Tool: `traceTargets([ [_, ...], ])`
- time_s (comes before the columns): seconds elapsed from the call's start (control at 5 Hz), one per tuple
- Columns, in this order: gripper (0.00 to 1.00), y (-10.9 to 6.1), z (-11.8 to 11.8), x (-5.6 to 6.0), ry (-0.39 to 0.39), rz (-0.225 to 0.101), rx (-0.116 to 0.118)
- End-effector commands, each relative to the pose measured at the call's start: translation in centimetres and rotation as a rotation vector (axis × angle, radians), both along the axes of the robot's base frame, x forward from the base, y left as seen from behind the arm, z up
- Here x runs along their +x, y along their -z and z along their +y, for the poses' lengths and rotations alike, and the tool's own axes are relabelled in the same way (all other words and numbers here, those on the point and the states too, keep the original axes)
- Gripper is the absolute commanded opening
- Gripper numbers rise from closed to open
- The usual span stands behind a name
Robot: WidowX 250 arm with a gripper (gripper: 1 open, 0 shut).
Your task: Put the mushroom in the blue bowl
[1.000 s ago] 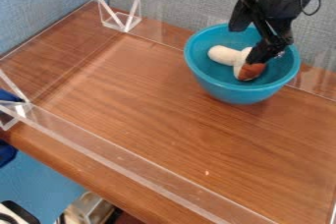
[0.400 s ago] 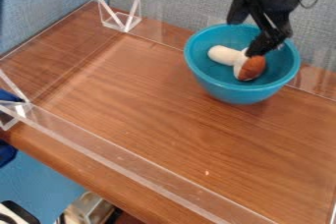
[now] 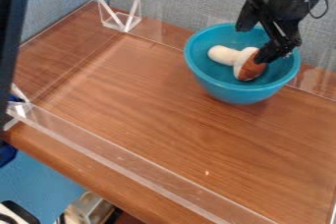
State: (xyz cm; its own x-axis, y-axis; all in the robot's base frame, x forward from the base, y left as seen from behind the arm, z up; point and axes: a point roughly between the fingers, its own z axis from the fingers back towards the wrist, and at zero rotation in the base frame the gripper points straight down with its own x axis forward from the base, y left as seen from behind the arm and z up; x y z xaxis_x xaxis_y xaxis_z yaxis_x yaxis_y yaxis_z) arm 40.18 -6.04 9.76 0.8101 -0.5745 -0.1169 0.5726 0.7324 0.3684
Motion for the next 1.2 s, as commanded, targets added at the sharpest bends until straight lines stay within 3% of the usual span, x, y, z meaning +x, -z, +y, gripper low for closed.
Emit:
traceTargets([
  [0.0,1.0,-3.6,0.5,0.9,0.033,-0.096,-0.022],
  [0.2,1.0,-4.4,0.1,0.7,0.01,-0.103,-0.02],
  [0.4,1.0,-3.6,0.7,-0.6,0.029,-0.101,-0.021],
  [1.0,1.0,-3.0,1.4,1.6,0.108,-0.081,-0.025],
])
